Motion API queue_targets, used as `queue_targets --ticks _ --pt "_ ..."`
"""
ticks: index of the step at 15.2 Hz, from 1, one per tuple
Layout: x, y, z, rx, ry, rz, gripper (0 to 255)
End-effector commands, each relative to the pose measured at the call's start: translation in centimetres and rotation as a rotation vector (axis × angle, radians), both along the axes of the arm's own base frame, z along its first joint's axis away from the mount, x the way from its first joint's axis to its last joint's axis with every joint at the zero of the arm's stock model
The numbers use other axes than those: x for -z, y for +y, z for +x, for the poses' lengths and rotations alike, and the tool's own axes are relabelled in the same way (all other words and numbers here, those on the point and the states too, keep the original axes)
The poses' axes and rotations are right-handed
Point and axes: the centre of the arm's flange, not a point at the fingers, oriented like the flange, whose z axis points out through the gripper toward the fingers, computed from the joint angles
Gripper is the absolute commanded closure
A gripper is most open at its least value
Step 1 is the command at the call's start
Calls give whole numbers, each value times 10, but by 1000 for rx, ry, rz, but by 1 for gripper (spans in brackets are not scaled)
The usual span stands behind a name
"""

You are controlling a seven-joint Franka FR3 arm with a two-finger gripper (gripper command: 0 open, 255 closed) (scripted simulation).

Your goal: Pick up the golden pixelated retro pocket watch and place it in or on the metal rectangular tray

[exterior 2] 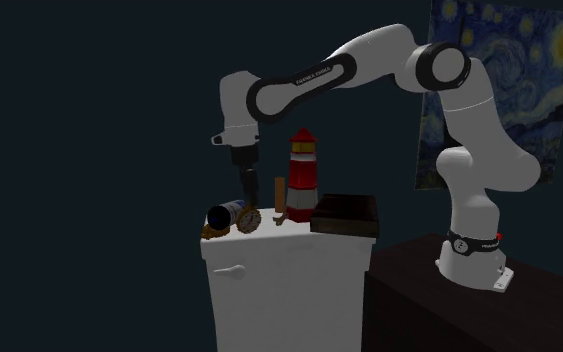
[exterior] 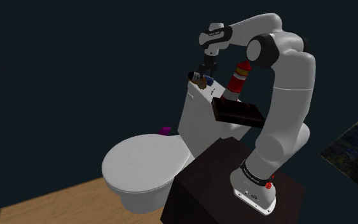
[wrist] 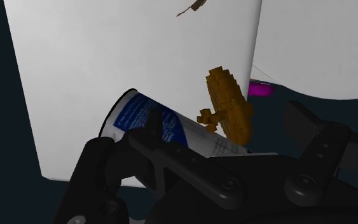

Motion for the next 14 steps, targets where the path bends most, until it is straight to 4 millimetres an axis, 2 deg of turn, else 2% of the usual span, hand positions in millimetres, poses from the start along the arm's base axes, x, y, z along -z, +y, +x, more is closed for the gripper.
queue_targets --ticks 1,4,12,13,14 --pt "10 -1 -2 0 0 0 0" --pt "28 -2 -4 0 0 0 0" --pt "28 -2 -4 0 0 0 0" --pt "28 -2 -4 0 0 0 255" --pt "28 -2 -4 0 0 0 255"
